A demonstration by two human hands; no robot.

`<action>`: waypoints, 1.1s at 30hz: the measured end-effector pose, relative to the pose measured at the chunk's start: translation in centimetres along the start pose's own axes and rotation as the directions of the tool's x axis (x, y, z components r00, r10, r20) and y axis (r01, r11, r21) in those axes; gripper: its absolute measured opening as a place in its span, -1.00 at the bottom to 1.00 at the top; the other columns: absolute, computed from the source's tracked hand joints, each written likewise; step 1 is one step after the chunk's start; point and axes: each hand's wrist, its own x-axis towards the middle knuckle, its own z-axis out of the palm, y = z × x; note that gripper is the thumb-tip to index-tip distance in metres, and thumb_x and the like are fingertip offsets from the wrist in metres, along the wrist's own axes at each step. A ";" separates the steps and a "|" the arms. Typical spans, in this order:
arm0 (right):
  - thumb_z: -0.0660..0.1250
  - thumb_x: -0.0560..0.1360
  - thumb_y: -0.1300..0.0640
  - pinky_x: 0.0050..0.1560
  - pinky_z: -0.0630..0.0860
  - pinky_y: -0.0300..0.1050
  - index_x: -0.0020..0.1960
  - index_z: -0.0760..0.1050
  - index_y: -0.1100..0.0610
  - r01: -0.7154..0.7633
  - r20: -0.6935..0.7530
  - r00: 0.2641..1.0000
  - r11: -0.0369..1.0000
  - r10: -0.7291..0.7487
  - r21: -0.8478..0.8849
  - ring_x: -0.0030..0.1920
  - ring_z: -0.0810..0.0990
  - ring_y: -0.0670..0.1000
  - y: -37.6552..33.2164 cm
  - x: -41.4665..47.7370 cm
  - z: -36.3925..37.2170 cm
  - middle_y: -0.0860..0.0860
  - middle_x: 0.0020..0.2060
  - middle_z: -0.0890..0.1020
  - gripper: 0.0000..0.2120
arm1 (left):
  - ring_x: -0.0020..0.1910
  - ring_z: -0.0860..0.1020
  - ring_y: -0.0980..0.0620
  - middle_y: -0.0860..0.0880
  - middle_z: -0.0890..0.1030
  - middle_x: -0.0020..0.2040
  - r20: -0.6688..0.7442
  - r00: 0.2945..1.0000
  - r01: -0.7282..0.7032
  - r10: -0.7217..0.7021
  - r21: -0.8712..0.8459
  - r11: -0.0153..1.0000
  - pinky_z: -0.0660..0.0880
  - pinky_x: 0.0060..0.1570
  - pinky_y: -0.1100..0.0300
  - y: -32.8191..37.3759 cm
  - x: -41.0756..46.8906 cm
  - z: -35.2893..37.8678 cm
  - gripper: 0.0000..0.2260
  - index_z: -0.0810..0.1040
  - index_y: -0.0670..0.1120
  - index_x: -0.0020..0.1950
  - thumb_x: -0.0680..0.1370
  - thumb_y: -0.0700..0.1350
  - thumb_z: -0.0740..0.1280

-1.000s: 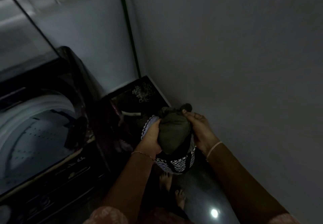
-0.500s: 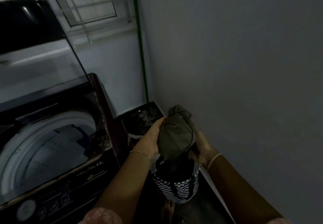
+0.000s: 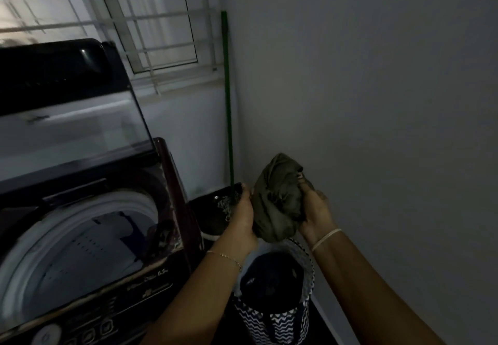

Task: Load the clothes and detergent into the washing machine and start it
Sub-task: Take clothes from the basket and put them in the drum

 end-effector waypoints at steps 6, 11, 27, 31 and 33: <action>0.41 0.47 0.04 -0.13 0.63 -0.04 0.08 0.60 0.30 -0.035 0.094 0.995 0.999 0.037 -0.021 0.06 0.65 0.18 -0.1 -0.6 1.1 0.21 0.05 0.66 -0.66 | 0.31 0.47 -0.18 -0.21 0.54 0.29 0.277 0.961 0.036 0.006 -0.147 0.988 0.29 0.40 -0.13 -0.9 -3.9 0.2 -0.37 0.50 -0.15 0.34 0.44 0.26 0.35; 0.50 0.34 -0.07 0.17 0.55 0.09 0.20 0.58 0.23 -0.137 0.228 0.960 0.982 0.164 -0.129 0.14 0.62 0.18 1.7 -1.4 2.0 0.19 0.12 0.64 -0.46 | 0.26 0.51 -0.16 -0.23 0.57 0.24 0.206 0.974 -0.047 0.090 -0.204 0.978 0.38 0.33 -0.08 0.5 -5.2 -0.6 -0.47 0.52 -0.23 0.30 0.45 0.09 0.38; 0.38 0.35 -0.05 0.31 0.43 0.05 0.26 0.54 0.20 -0.359 0.445 0.788 0.904 0.426 -0.230 0.22 0.56 0.17 11.2 -5.0 12.3 0.20 0.18 0.62 -0.45 | 0.20 0.57 -0.12 -0.17 0.63 0.17 -0.001 0.941 -0.332 0.338 -0.186 0.925 0.46 0.25 -0.01 8.3 -9.0 -12.4 -0.55 0.58 -0.19 0.23 0.43 0.04 0.42; 0.38 0.37 0.01 0.31 0.43 0.05 0.20 0.59 0.19 -0.361 0.460 0.763 0.889 0.455 -0.281 0.18 0.59 0.17 15.0 -5.0 16.9 0.19 0.15 0.63 -0.55 | 0.22 0.56 -0.11 -0.16 0.61 0.20 -0.032 0.919 -0.391 0.393 -0.194 0.900 0.46 0.25 0.03 12.0 -9.9 -17.8 -0.53 0.53 -0.19 0.29 0.43 -0.02 0.40; 0.32 0.42 0.03 0.14 0.53 0.00 0.01 0.69 0.19 -0.376 0.477 0.733 0.873 0.485 -0.309 -0.01 0.67 0.13 17.1 -5.1 19.4 0.18 0.03 0.68 -0.69 | 0.21 0.57 -0.10 -0.15 0.61 0.21 -0.041 0.906 -0.422 0.422 -0.188 0.887 0.48 0.22 0.05 14.0 -10.5 -20.9 -0.53 0.53 -0.19 0.29 0.42 -0.04 0.39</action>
